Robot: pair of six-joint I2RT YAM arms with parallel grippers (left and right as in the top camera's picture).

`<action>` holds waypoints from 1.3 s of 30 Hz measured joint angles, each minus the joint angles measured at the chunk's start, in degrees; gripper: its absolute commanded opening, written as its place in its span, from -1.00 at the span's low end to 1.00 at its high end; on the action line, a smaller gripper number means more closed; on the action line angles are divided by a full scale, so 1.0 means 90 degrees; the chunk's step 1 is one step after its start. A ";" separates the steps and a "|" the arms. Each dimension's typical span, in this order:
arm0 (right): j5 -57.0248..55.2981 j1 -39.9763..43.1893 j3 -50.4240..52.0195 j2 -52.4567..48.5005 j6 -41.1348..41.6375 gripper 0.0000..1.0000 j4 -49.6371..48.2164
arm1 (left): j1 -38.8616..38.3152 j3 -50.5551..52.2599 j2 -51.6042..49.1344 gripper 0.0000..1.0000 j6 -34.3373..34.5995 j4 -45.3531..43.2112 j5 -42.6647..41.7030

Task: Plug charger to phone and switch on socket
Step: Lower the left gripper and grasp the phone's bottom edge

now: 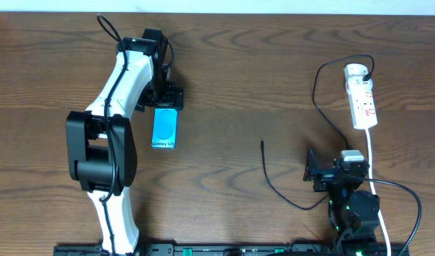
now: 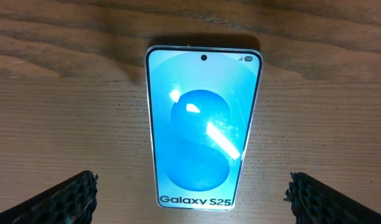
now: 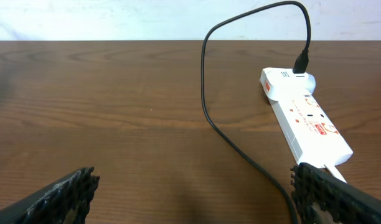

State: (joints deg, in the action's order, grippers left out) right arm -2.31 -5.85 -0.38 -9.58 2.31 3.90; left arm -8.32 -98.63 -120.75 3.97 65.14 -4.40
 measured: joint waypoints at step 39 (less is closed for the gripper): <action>0.0000 0.0000 0.0000 0.0000 0.0000 0.98 0.0000 | -0.0250 0.1146 -0.0253 0.96 -0.0002 -0.1103 -0.0138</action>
State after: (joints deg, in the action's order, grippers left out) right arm -2.31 -5.85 -0.38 -9.58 2.31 3.90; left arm -10.57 -88.31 -123.02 3.95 55.22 -5.65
